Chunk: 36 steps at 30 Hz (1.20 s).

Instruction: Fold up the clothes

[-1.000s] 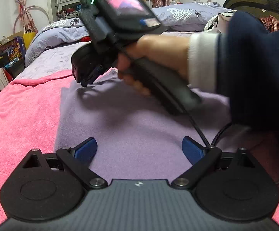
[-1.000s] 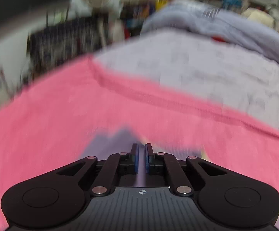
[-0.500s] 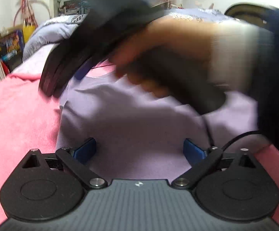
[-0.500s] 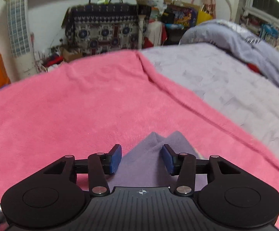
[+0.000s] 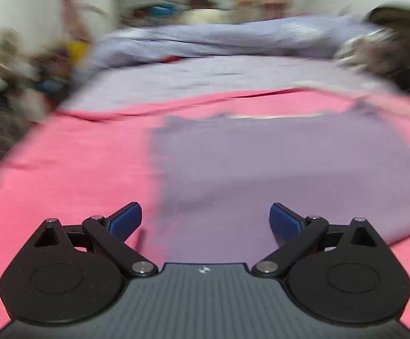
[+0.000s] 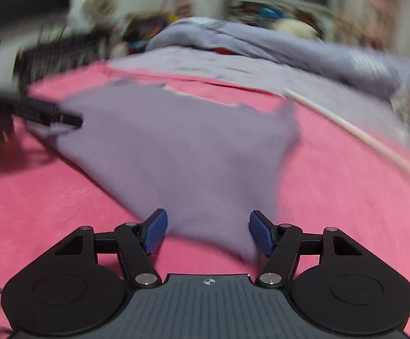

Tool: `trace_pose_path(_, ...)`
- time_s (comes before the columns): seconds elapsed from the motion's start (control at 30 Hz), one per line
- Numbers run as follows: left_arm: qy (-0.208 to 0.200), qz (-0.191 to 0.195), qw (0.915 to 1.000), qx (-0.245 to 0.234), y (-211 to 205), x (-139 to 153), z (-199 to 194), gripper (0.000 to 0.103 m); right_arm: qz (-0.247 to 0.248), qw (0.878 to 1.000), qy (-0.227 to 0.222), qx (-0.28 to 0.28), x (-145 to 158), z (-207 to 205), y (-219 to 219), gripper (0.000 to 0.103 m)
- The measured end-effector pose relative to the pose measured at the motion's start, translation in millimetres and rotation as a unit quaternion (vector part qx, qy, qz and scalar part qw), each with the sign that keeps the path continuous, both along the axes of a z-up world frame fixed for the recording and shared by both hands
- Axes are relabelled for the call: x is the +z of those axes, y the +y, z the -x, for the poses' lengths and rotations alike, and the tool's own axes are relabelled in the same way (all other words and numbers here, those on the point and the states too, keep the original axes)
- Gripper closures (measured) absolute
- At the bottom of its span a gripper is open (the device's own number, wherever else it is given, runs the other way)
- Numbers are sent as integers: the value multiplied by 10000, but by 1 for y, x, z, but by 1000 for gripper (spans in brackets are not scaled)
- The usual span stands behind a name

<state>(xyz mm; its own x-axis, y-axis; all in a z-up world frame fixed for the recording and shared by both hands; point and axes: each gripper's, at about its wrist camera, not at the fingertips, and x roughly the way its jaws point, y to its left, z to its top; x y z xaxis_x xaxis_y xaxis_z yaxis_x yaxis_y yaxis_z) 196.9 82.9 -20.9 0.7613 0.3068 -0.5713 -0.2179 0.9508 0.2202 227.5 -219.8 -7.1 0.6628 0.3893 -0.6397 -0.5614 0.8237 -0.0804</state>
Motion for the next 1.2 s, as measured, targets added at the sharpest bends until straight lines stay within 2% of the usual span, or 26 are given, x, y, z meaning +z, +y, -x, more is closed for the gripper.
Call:
trace_pose_path(0.03, 18, -290, 9992, 275, 5, -3, 5, 0, 11, 9998, 14, -184, -4, 9, -19, 35)
trace_pose_path(0.07, 33, -272, 9988, 396, 13, -4, 9, 0, 22, 9993, 27, -367, -9, 18, -39, 35)
trace_pose_path(0.13, 95, 193, 9989, 424, 28, -2, 13, 0, -284, 9981, -3, -545, -7, 27, -53, 36)
trace_pose_path(0.23, 103, 138, 9989, 432, 28, -6, 19, 0, -1189, 9916, -270, -429, 9, 28, -32, 39)
trace_pose_path(0.3, 79, -3, 9992, 397, 25, -7, 22, 0, -1245, 9909, -455, -227, 16, 24, 4, 45)
trace_pose_path(0.4, 89, 126, 9993, 330, 31, -9, 25, 0, -999, 9937, -488, 158, 6, 10, 72, 54)
trace_pose_path(0.47, 115, 413, 9987, 285, 41, -8, 27, 0, -472, 9985, -194, 171, -18, -1, 104, 58)
trace_pose_path(0.5, 130, 576, 9979, 276, 46, -7, 27, 0, -283, 9994, -88, 156, -27, -3, 112, 57)
trace_pose_path(0.57, 125, 847, 9960, 270, 53, -6, 27, 0, -275, 9995, -83, 100, -26, 5, 108, 57)
trace_pose_path(0.6, 92, 865, 9959, 262, 53, -4, 28, 0, -284, 9995, -58, 78, -27, 8, 105, 57)
trace_pose_path(0.67, -10, 745, 9970, 230, 47, 1, 32, 1, -332, 9994, -81, 83, -31, 19, 93, 57)
trace_pose_path(0.73, -207, 463, 9986, 136, 33, 10, 38, 1, -370, 9991, -188, 67, -36, 34, 83, 57)
trace_pose_path(0.83, -562, 47, 9979, -324, -4, 24, 42, 1, -546, 9983, -222, 6, -34, 41, 82, 56)
trace_pose_path(0.93, -667, -401, 9935, -832, -46, 29, 37, 1, -754, 9969, -221, -66, -29, 44, 84, 56)
trace_pose_path(0.97, -653, -551, 9924, -888, -56, 29, 36, 1, -824, 9963, -221, -90, -28, 45, 85, 60)
trace_pose_path(1.0, -608, -559, 9922, -938, -61, 29, 33, 1, -893, 9957, -221, -113, -27, 46, 86, 79)
trace_pose_path(1.03, -535, -495, 9924, -996, -63, 29, 30, 1, -962, 9950, -221, -137, -25, 47, 86, 89)
trace_pose_path(1.07, -438, -347, 9929, -1046, -62, 31, 26, 4, -1031, 9943, -220, -161, -24, 48, 87, 93)
trace_pose_path(1.2, 83, 284, 9936, -1088, -48, 39, 5, 41, -1308, 9908, -219, -256, -18, 51, 90, 93)
